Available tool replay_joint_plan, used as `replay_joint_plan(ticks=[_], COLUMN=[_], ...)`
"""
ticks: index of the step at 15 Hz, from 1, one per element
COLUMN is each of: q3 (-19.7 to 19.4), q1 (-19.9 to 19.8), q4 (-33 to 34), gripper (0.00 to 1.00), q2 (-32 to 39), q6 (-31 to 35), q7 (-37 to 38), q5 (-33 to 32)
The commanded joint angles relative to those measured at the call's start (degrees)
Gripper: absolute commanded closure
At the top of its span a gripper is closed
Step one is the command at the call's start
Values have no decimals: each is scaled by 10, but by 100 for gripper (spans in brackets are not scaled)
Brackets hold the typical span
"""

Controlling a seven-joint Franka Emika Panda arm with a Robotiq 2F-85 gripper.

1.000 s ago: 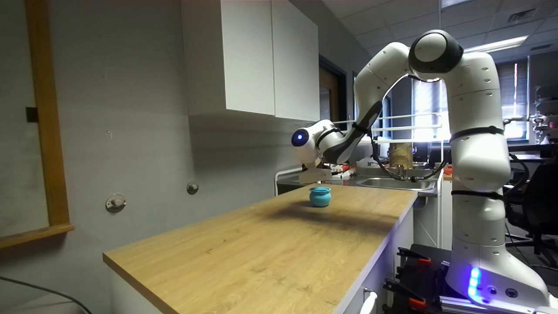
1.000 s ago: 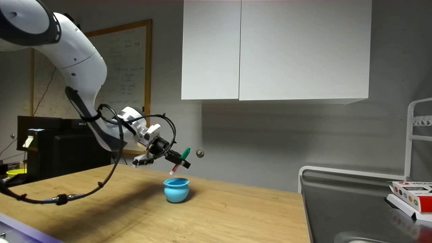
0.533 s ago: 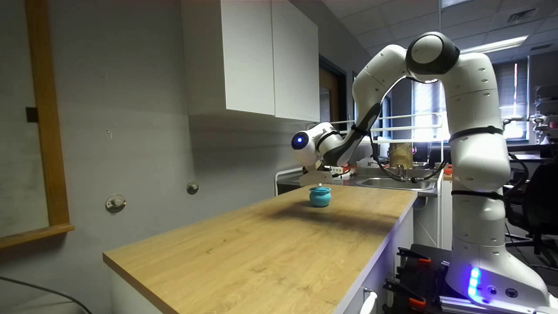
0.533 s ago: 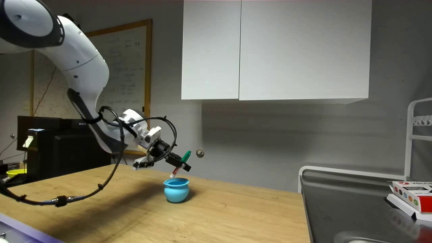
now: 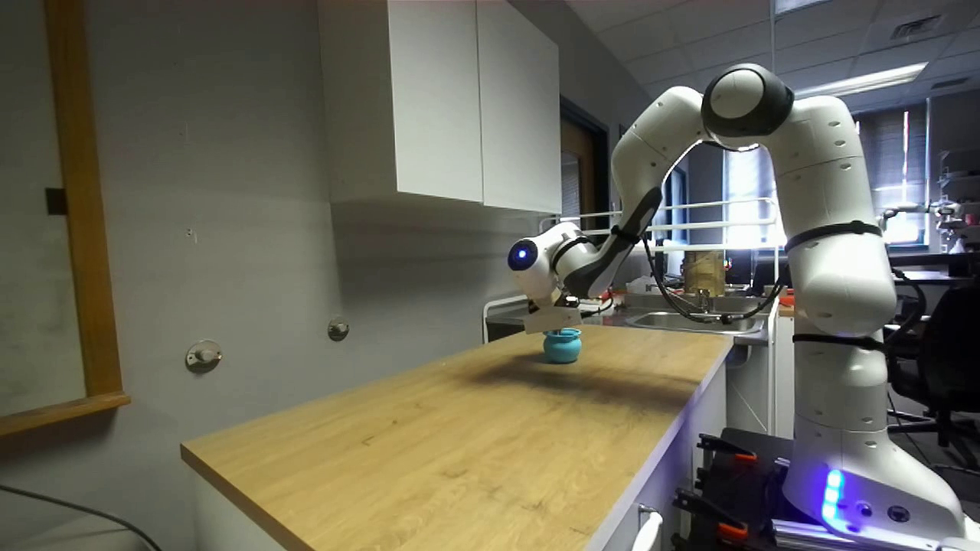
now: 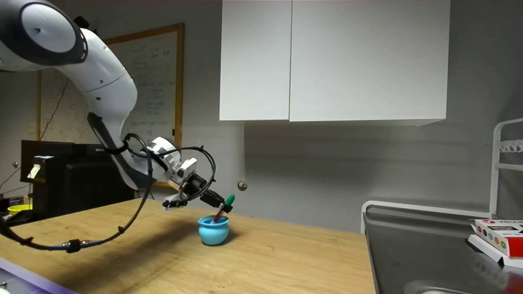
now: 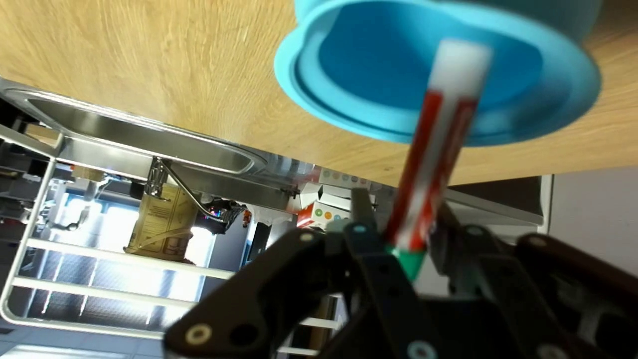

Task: Put the marker inside the blue vessel

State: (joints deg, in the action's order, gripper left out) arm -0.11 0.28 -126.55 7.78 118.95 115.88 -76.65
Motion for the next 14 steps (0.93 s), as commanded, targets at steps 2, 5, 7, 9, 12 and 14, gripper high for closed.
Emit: replay_joint_plan(ticks=[2,5,7,9,12,14], q3=[0,-1,0,2,7,10], q1=[-1,-2,-1,-3,-1,2], q4=[12,12,11,7,-6,-14], gripper=[30,8,0,0,0,0], q2=[9,9,6,-1,-28,-55], q6=[0,0,-2,8,38,52], q7=[11,14,13,-6,-36,-61], q5=[-5,-6,-6,12,50,77])
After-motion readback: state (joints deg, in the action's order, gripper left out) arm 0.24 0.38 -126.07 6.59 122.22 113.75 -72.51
